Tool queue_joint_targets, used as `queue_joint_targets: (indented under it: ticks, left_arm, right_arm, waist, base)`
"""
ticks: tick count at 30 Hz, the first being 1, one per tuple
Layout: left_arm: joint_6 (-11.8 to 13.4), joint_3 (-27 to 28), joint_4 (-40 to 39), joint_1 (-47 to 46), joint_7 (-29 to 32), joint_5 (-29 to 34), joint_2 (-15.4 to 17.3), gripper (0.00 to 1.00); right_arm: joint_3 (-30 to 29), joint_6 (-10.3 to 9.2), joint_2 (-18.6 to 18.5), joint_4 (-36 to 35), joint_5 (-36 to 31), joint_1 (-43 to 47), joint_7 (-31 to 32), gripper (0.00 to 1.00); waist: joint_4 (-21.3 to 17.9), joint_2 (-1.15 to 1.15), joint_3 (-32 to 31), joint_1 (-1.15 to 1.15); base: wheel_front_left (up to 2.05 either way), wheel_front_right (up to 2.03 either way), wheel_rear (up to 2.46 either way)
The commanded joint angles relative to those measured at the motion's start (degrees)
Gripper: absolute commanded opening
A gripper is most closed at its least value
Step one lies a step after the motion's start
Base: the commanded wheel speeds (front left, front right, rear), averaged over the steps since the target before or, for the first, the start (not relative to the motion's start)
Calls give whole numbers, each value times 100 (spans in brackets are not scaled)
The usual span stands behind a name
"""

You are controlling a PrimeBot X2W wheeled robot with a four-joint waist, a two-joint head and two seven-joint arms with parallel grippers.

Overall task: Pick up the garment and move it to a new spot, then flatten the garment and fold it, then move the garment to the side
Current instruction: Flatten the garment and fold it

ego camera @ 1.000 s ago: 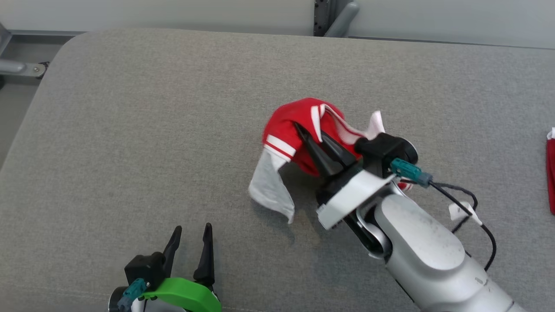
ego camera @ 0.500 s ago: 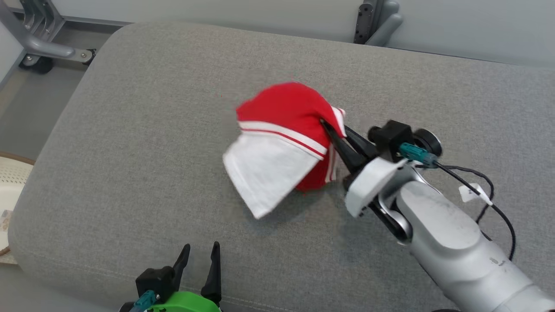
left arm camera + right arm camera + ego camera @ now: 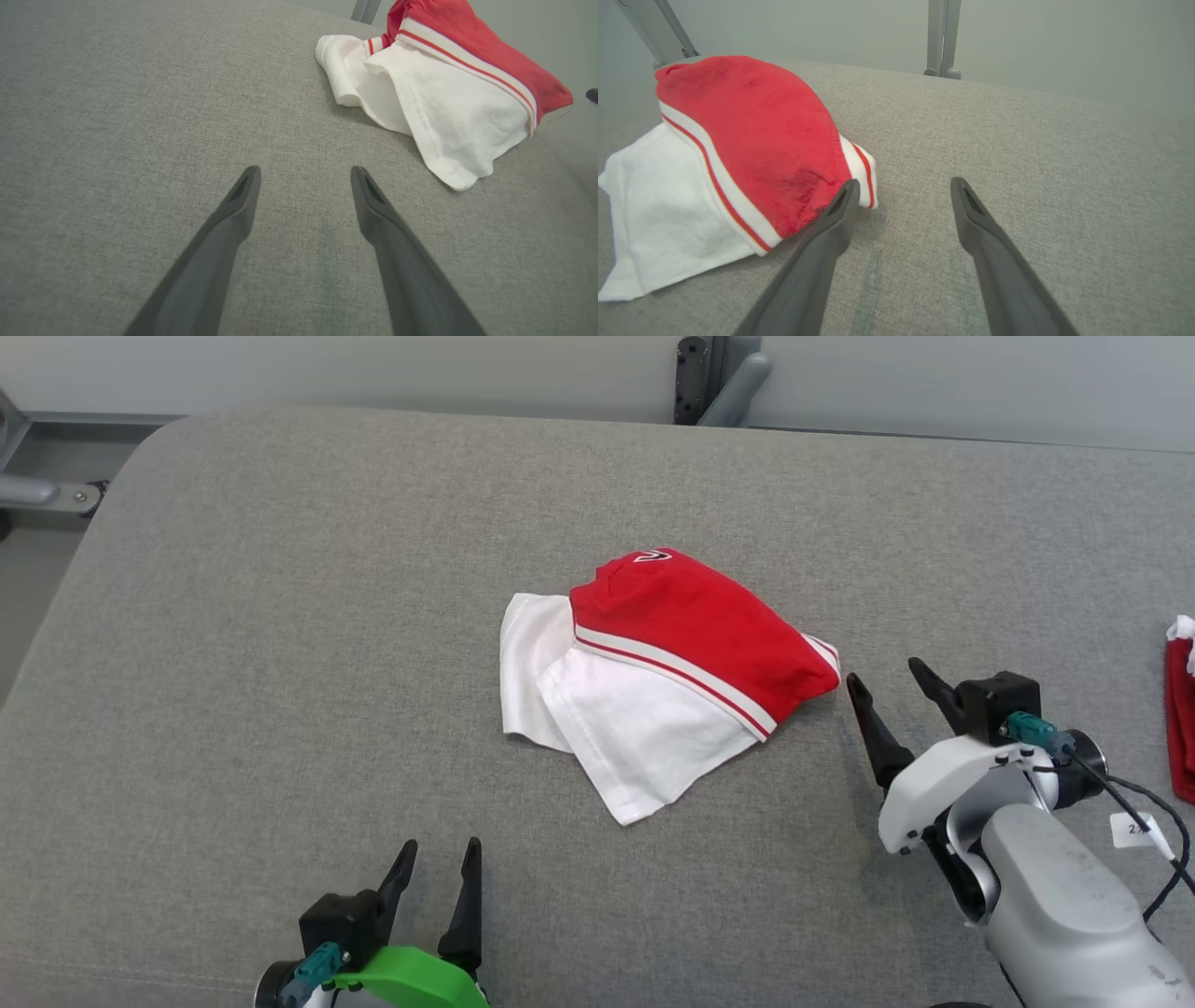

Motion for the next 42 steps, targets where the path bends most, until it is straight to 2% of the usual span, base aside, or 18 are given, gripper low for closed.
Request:
queue_joint_targets:
  ticks: [1, 7, 10, 11, 15, 17, 18, 21, 27, 33, 34, 35, 36, 42]
  left_arm:
    - [-19, 19, 12, -32, -1, 21, 15, 100]
    - [-53, 22, 45, 90, -1, 33, 15, 100]
    - [-74, -5, 65, 132, -1, 29, 15, 100]
    - [-79, -32, 68, 164, 0, 14, 15, 100]
    - [-69, -70, 66, 153, -1, -32, 14, 100]
    - [-48, -89, 64, 129, 0, -71, 14, 100]
    - [-36, -128, 60, 101, -1, -86, 14, 100]
    - [-8, -186, 44, 81, 0, -165, 14, 100]
    - [54, -223, 2, 89, 0, -278, 12, 100]
    - [99, -266, -59, -18, -1, -364, 12, 100]
    - [115, -301, -87, -69, 0, -402, 13, 100]
    - [123, -319, -99, -89, -1, -420, 13, 100]
    - [124, -330, -114, -103, 0, -428, 13, 100]
    - [141, -242, -124, 16, 0, -392, 14, 100]
  right_arm:
    - [-80, -7, 105, -231, -105, 212, -15, 100]
    - [39, -8, 361, -1008, -298, 803, -15, 100]
    - [442, -8, 440, -1273, -317, 987, -16, 100]
    - [736, -8, 458, -1376, -322, 1051, -15, 100]
    - [1294, -8, 463, -1430, -208, 1000, -15, 100]
    - [1580, -8, 450, -1347, -167, 902, -16, 100]
    - [1916, -8, 414, -1159, -140, 794, -16, 100]
    - [2251, -8, 357, -836, -134, 559, -15, 100]
    - [2407, -8, 273, -208, -375, 241, -15, 100]
    - [2675, -7, 284, 212, -627, 65, 0, 100]
    - [2656, -7, 259, 271, -674, 17, 6, 59]
    - [2640, -7, 255, 301, -686, 7, 7, 27]
    - [2616, -7, 261, 322, -711, 6, 21, 0]
    - [2237, -11, 164, 68, -810, 0, -1, 0]
  waist:
    - [-138, 0, -148, 0]
    - [-202, 0, -321, 0]
    - [-162, 0, -359, 0]
    - [-95, 0, -359, 0]
    - [97, 0, -275, 0]
    - [230, 0, -217, 0]
    - [372, 0, -158, 0]
    - [590, 0, -56, 0]
    - [905, 0, 123, 0]
    - [987, 0, 286, 0]
    - [994, 0, 333, 0]
    - [996, 0, 349, 0]
    - [992, 0, 364, 0]
    - [789, 0, 284, 0]
  base:
    - [0, 0, 0]
    - [0, 0, 0]
    - [0, 0, 0]
    - [0, 0, 0]
    - [0, 0, 0]
    - [0, 0, 0]
    - [0, 0, 0]
    - [0, 0, 0]
    - [0, 0, 0]
    - [0, 0, 0]
    - [0, 0, 0]
    - [0, 0, 0]
    - [0, 0, 0]
    - [0, 0, 0]
